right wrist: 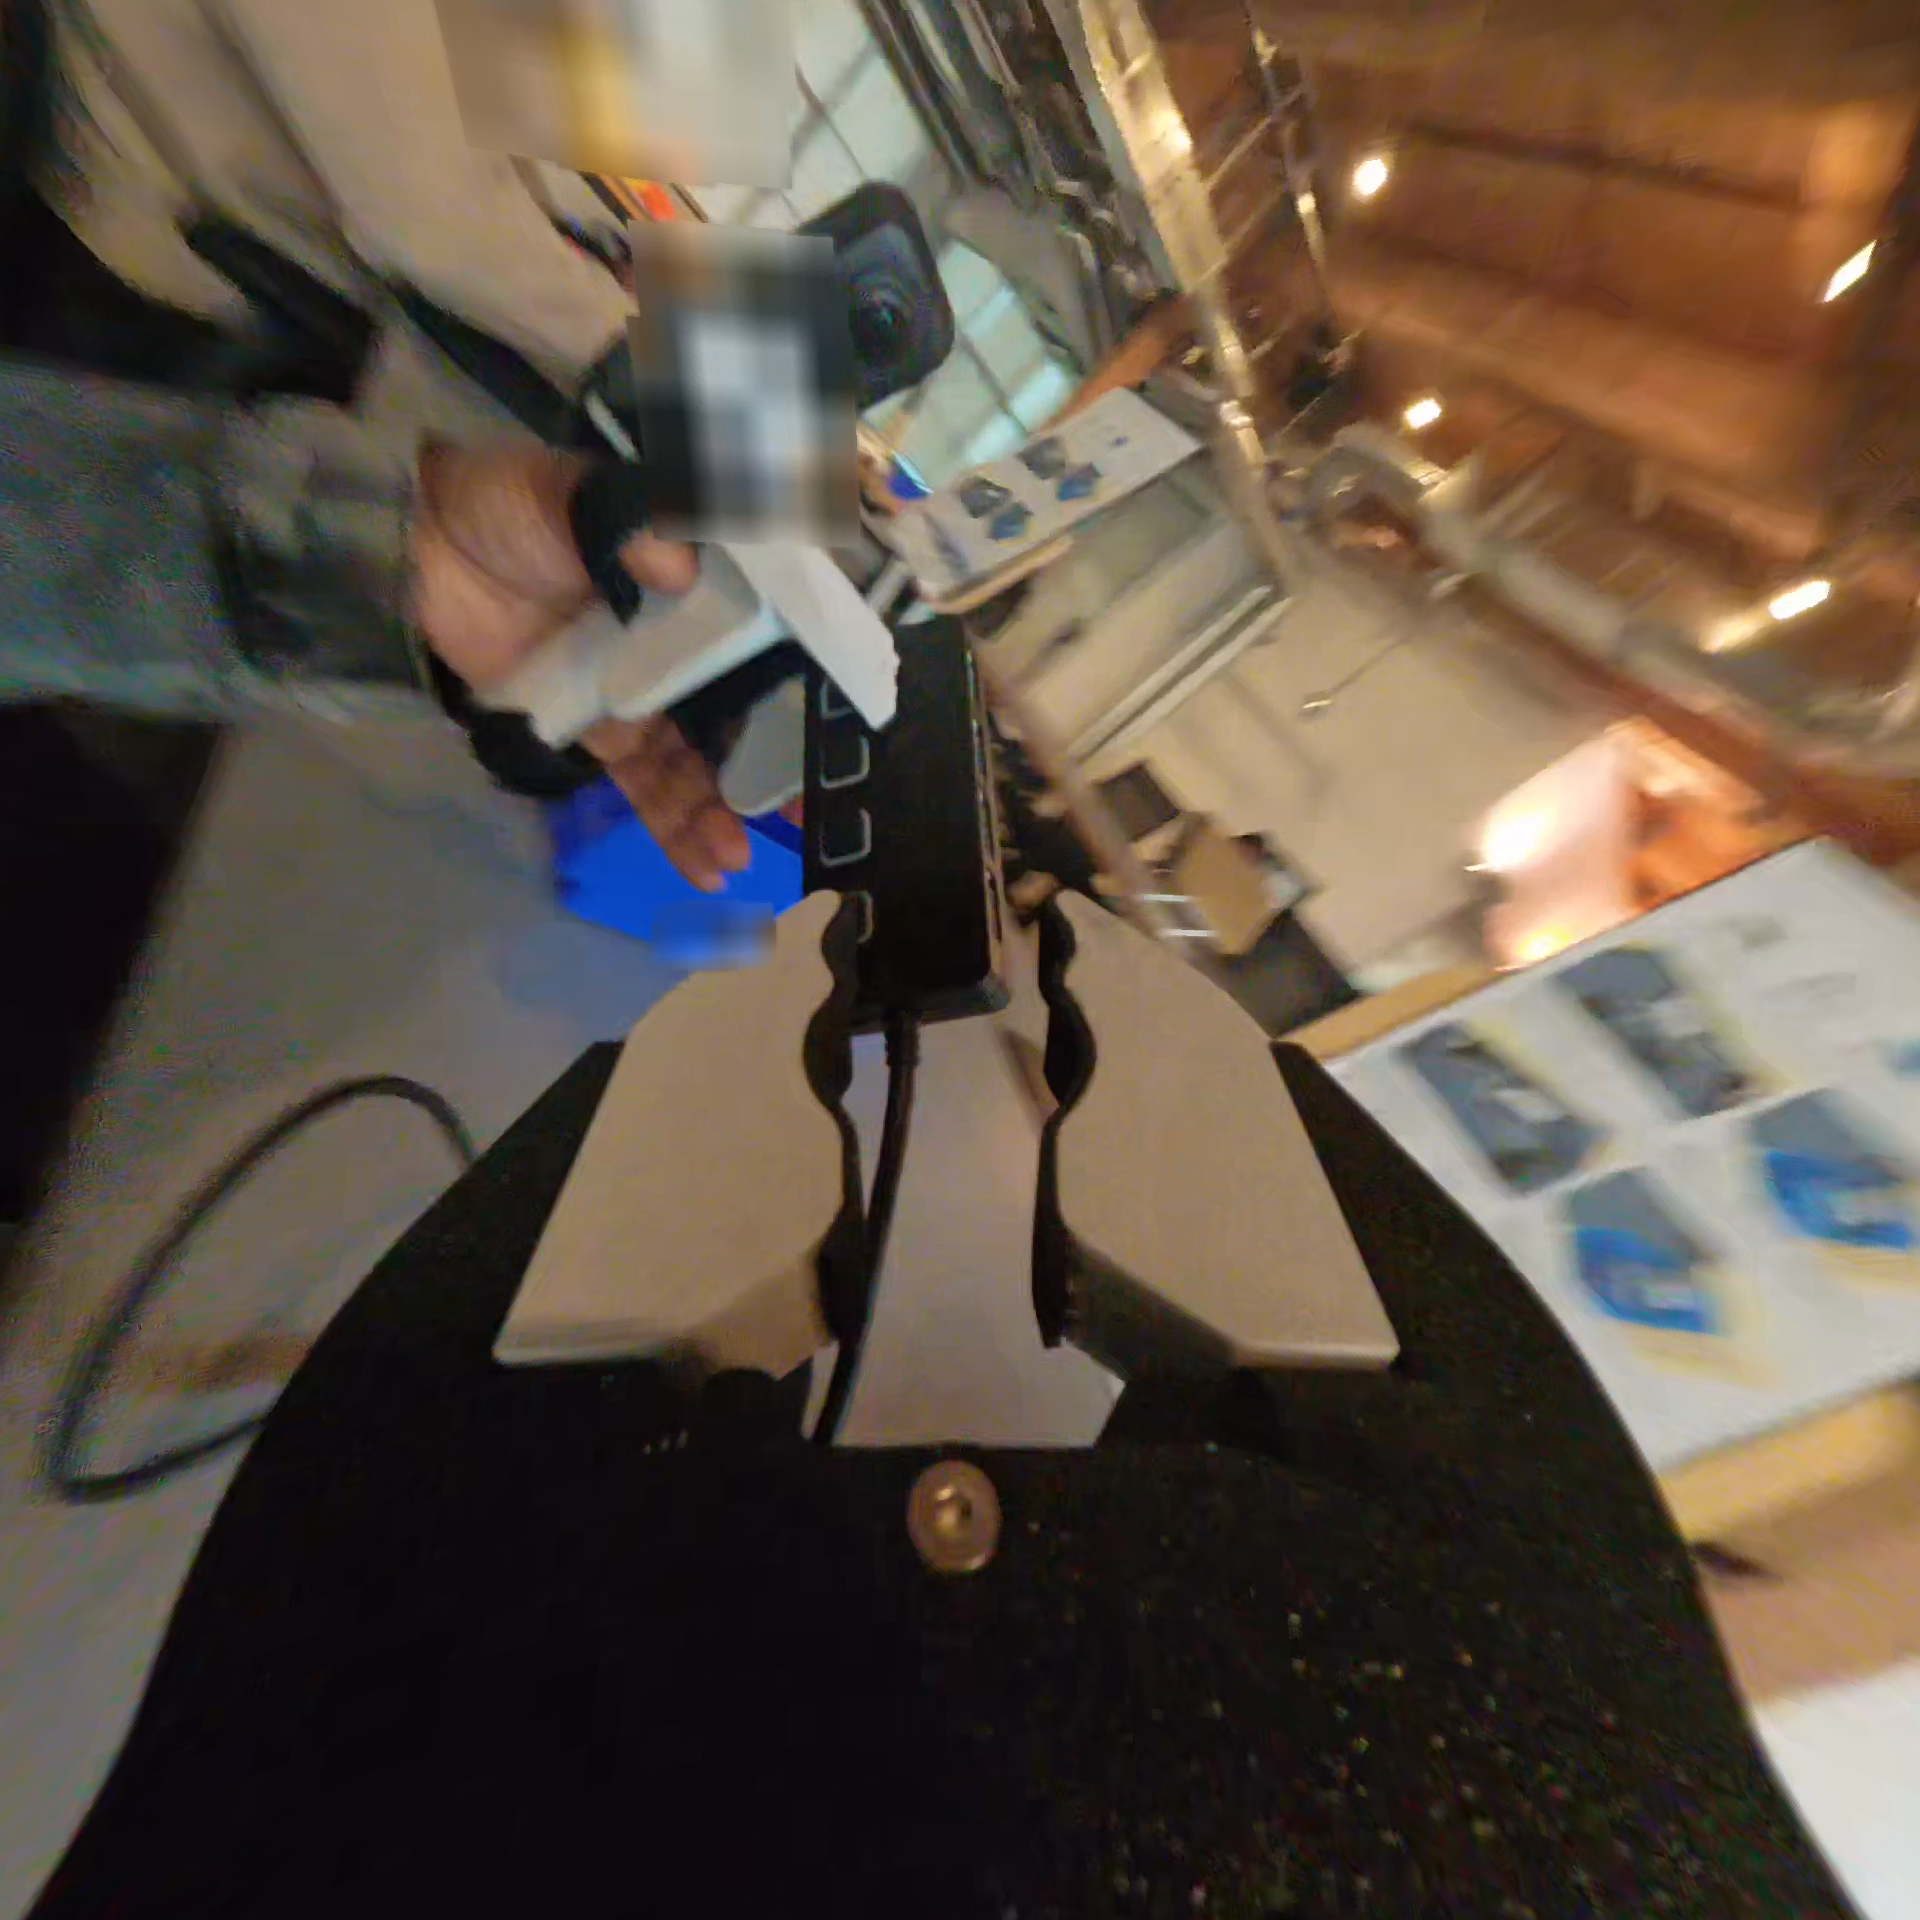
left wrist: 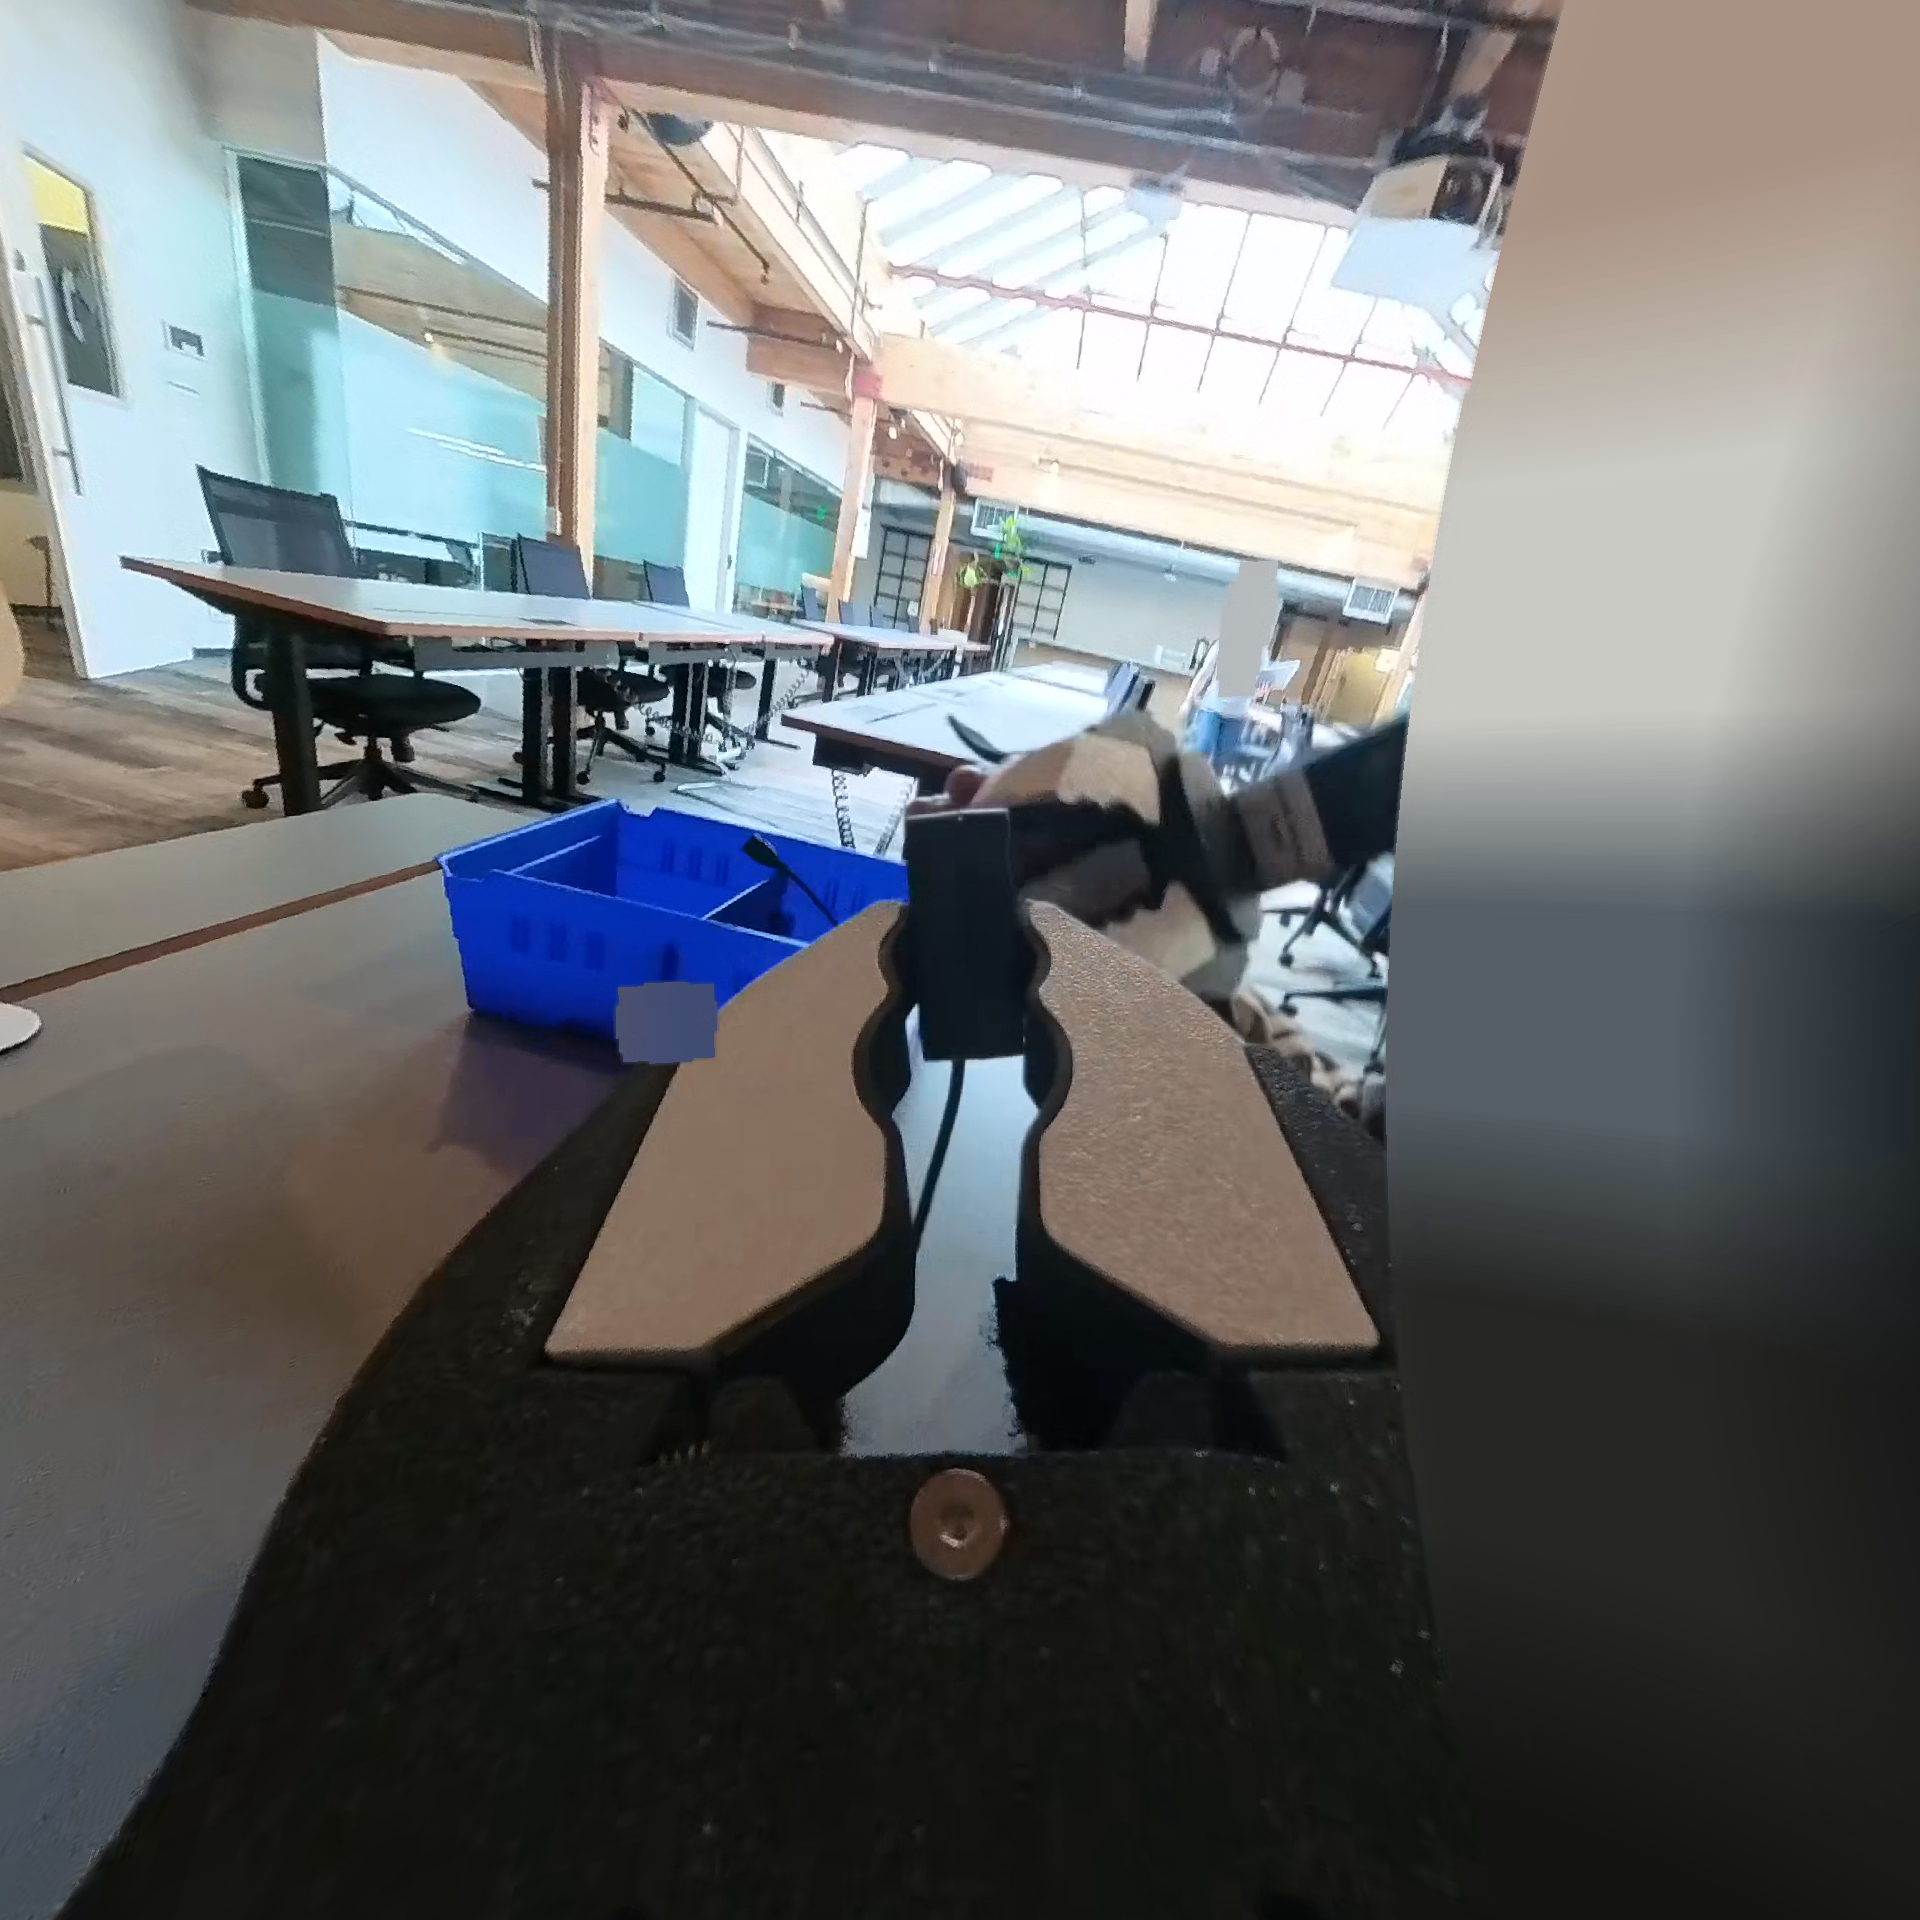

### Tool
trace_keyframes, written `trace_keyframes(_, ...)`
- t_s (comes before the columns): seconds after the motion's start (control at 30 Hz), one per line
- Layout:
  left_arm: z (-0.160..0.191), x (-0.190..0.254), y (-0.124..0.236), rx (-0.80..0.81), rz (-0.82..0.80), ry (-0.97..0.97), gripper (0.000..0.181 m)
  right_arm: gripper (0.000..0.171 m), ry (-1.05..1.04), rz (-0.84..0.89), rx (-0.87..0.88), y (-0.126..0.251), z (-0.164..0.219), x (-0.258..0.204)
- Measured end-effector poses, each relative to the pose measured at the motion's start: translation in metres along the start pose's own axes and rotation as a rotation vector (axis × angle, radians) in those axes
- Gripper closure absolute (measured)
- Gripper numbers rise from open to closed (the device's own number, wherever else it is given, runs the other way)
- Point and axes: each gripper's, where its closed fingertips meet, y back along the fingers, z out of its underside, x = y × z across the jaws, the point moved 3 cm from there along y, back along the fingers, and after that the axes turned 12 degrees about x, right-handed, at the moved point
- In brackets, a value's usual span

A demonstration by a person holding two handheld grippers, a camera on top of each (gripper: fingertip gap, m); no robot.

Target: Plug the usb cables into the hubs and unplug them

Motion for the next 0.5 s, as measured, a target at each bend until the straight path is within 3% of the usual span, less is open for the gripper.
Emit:
trace_keyframes(0.17,0.007,0.005,0.002,-0.071,0.033,-0.073,0.164,0.128,-0.482,-0.149,0.008,0.007,0.008,-0.005)
trace_keyframes(0.33,0.023,0.01,-0.002,-0.155,0.085,-0.093,0.164,0.118,-0.682,-0.286,-0.004,0.006,0.019,-0.023)
trace_keyframes(0.5,0.043,0.012,-0.005,-0.27,0.126,-0.087,0.164,0.13,-0.842,-0.35,-0.012,0.005,0.026,-0.031)
